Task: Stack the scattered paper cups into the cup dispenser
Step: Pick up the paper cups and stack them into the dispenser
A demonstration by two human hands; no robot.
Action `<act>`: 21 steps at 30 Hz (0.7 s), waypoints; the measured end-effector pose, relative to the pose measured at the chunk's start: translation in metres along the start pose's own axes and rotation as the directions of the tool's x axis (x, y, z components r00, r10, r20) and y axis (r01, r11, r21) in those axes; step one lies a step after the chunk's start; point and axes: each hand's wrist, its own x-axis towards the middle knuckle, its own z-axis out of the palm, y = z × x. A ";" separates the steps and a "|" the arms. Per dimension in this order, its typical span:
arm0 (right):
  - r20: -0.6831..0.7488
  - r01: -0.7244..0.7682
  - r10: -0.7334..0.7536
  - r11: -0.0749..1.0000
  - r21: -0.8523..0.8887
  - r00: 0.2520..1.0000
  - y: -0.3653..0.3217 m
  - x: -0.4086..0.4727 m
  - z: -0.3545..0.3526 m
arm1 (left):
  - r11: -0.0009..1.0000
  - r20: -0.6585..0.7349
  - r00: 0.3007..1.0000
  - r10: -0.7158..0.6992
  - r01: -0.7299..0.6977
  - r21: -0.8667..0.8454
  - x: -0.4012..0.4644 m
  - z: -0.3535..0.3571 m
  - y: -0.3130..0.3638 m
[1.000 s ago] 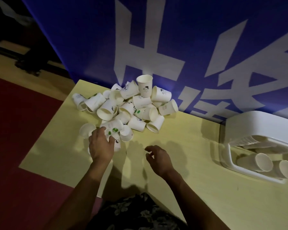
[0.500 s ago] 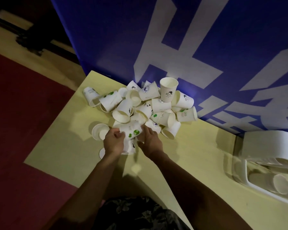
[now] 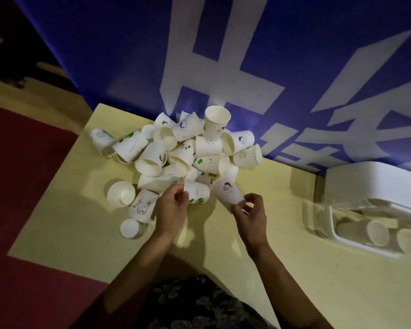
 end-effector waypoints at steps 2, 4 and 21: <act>0.035 0.034 -0.037 0.996 0.084 0.999 0.002 -0.008 -0.019 | 0.991 0.044 0.995 0.087 -0.090 0.097 -0.005 0.014 0.014; 0.053 0.060 -0.066 0.991 0.118 0.996 0.011 -0.014 -0.036 | 0.975 0.099 0.985 0.144 -0.158 0.153 -0.010 0.032 0.026; -0.056 0.129 -0.175 0.877 -0.464 0.983 0.113 0.023 -0.119 | 0.908 0.279 0.960 0.003 -0.120 0.401 -0.085 0.140 0.010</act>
